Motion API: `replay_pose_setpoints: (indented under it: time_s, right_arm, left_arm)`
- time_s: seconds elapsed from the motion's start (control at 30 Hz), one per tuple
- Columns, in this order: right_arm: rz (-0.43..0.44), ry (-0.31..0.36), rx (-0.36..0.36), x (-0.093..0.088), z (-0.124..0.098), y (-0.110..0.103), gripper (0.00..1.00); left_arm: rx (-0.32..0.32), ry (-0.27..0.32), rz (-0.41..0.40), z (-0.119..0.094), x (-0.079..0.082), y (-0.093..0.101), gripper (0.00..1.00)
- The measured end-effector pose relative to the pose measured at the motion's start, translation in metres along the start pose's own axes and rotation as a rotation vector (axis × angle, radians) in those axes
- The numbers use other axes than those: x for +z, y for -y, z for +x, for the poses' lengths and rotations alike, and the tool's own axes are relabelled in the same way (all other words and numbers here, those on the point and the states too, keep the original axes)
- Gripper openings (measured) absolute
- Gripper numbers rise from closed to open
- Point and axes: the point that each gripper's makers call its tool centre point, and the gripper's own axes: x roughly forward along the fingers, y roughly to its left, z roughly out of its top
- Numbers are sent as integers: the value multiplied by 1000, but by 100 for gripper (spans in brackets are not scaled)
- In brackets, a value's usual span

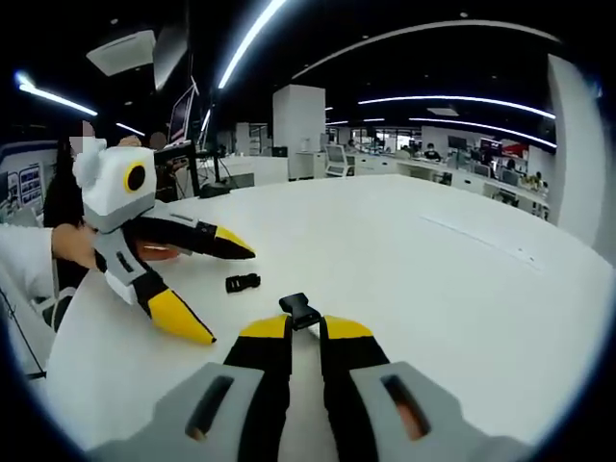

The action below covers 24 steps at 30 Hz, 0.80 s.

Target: Snap the two parts of the plastic buckle together until the buckle closes and remains connected.

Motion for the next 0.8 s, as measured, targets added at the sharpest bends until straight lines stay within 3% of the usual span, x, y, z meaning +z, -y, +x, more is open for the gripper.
replay_pose_setpoints:
  time_s: [0.2,0.27,0.3,0.33,0.63,0.8]
  right_arm:
    - [7,7,0,1,-1,0,11]
    - [8,10,-1,2,-1,0,11]
    - [8,11,-1,2,0,0,11]
    - [8,10,0,2,0,-1,11]
    - [10,6,1,1,0,-2,11]
    - [10,5,2,1,1,-2,11]
  left_arm:
    - [-9,-25,-29,1,-2,-3,48]
    - [-6,-36,-37,1,-4,-8,33]
    - [-1,-27,-25,3,-3,-11,20]
    - [-1,-17,-18,3,-2,-13,17]
    - [-37,-16,-32,1,-2,-18,12]
    - [-75,-12,37,-1,-1,-19,12]
